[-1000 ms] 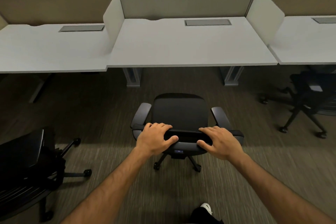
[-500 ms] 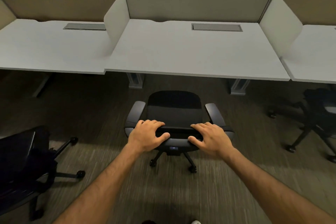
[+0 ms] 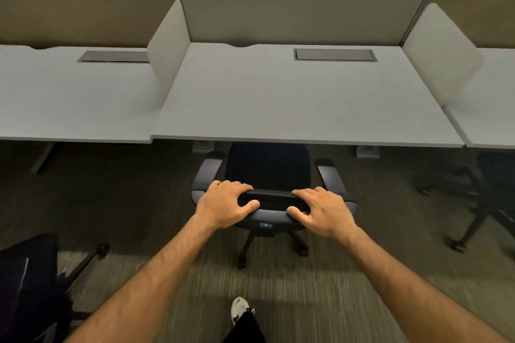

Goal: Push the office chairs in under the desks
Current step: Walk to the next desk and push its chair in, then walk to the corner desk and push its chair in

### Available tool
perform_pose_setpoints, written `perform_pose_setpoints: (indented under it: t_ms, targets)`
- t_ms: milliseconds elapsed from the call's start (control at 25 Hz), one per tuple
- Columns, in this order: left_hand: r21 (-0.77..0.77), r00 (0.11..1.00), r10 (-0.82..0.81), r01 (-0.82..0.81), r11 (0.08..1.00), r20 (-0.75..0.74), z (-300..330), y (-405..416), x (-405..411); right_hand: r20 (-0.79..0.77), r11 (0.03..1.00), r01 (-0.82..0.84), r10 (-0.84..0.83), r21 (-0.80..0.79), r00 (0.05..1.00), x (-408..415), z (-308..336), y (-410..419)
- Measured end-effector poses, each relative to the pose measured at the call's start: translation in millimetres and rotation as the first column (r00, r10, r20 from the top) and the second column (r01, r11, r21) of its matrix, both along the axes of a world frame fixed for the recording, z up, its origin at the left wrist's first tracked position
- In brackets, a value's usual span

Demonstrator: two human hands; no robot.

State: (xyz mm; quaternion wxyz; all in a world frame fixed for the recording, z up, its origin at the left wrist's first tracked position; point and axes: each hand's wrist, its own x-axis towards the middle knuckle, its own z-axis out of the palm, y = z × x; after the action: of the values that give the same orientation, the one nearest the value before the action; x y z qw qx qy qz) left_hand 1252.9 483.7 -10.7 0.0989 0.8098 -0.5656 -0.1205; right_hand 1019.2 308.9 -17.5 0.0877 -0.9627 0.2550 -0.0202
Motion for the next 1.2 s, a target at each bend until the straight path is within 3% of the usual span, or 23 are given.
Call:
perform_pose_setpoints:
  t_ms: [360,840,1080,1200]
  targets:
    - [0.004,0.998,-0.038,0.038,0.999,-0.044,-2,-53,59,-0.025,0.996,0.05,-0.048,0.075,0.999,55,3,-50]
    - [0.026,0.999,0.026,-0.027,0.999,0.032,-4,-67,56,-0.046,0.995,-0.025,0.03,0.094,0.999,61,12,-72]
    - [-0.014,0.957,0.286,-0.286,0.958,0.049,-6,-30,5,-0.153,0.977,-0.141,0.166,0.158,0.974,57,18,-76]
    - [-0.005,0.906,0.409,-0.411,0.912,0.106,-9,9,-30,-0.176,0.935,-0.32,0.345,0.156,0.922,65,15,-56]
